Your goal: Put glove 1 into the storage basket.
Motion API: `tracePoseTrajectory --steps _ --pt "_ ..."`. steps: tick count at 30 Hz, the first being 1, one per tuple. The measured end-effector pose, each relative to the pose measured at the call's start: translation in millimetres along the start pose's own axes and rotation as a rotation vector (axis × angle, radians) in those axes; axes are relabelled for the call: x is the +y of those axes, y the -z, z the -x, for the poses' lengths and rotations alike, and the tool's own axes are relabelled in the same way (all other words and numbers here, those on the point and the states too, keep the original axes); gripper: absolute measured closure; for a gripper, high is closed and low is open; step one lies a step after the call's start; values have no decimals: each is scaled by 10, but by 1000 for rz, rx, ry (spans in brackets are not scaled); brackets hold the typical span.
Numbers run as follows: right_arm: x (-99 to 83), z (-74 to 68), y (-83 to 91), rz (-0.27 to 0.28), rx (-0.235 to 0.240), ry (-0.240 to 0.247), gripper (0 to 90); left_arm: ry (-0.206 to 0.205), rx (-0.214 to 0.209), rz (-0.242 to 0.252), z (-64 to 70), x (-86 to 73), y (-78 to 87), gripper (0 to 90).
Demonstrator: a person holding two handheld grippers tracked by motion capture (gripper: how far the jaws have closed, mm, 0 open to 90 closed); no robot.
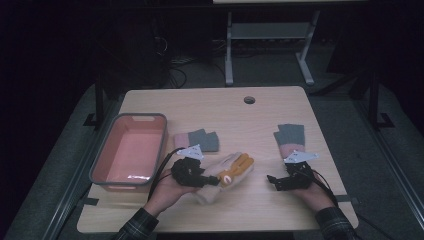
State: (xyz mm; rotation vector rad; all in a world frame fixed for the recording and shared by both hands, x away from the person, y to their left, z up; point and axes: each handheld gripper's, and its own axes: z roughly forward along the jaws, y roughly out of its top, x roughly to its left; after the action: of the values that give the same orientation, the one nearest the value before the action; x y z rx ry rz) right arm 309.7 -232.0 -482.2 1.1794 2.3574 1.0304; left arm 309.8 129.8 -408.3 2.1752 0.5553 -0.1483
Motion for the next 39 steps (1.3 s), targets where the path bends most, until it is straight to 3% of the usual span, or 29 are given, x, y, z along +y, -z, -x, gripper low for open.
tracePoseTrajectory --steps 21,39 --pt "1 0 -2 1 -1 0 100 52 95 72 -214 82 527 769" --pt "0 -3 -1 1 -2 -1 100 119 197 149 -415 -83 1161 768"
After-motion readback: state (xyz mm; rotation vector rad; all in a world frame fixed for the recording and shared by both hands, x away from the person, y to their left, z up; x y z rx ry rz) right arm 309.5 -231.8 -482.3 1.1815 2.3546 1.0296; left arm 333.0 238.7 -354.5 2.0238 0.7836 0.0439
